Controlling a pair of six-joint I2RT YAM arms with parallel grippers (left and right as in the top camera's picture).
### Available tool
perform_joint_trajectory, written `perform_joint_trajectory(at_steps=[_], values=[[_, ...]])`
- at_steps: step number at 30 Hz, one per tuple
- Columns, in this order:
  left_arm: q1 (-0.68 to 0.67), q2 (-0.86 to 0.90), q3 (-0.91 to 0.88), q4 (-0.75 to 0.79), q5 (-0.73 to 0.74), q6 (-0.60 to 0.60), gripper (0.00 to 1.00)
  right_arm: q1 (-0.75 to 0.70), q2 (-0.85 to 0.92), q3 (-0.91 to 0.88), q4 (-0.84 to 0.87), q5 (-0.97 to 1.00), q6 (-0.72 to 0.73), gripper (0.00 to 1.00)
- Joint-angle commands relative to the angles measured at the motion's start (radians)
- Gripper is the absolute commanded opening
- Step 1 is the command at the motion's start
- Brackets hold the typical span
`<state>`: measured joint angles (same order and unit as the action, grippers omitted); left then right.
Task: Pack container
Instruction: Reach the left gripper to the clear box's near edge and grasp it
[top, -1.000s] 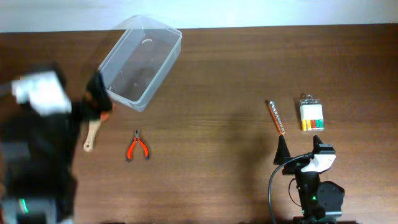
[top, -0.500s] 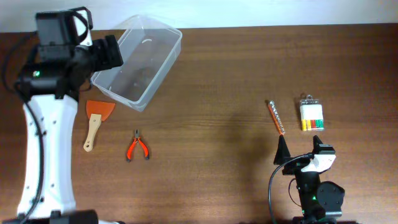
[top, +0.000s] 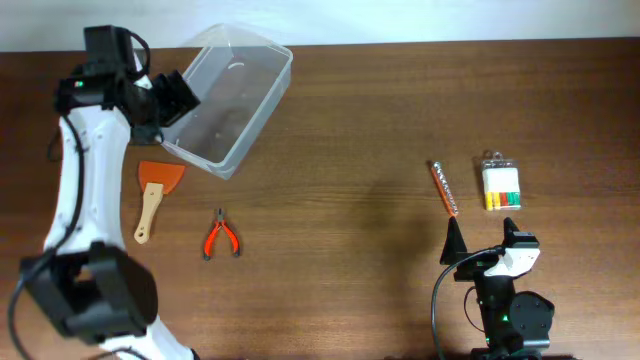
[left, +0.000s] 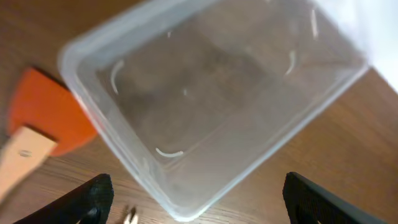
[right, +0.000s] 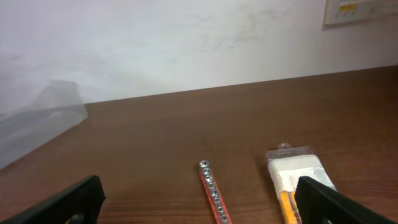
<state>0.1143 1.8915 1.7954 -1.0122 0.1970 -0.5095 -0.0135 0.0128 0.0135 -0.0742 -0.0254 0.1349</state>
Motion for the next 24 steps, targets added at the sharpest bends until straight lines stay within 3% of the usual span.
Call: perform_joint_trajectory(at_steps=[1, 19, 24], values=[[0.007, 0.081, 0.019, -0.018, 0.079, -0.059, 0.89, -0.006, -0.009, -0.008, 0.0, -0.009, 0.001, 0.99], [0.007, 0.16, 0.024, -0.143, 0.07, -0.108, 0.89, -0.006, -0.009, -0.008, 0.0, -0.008, 0.001, 0.99], [0.007, 0.16, 0.024, -0.169, -0.015, -0.108, 0.89, -0.006, -0.009, -0.008, 0.0, -0.009, 0.001, 0.99]])
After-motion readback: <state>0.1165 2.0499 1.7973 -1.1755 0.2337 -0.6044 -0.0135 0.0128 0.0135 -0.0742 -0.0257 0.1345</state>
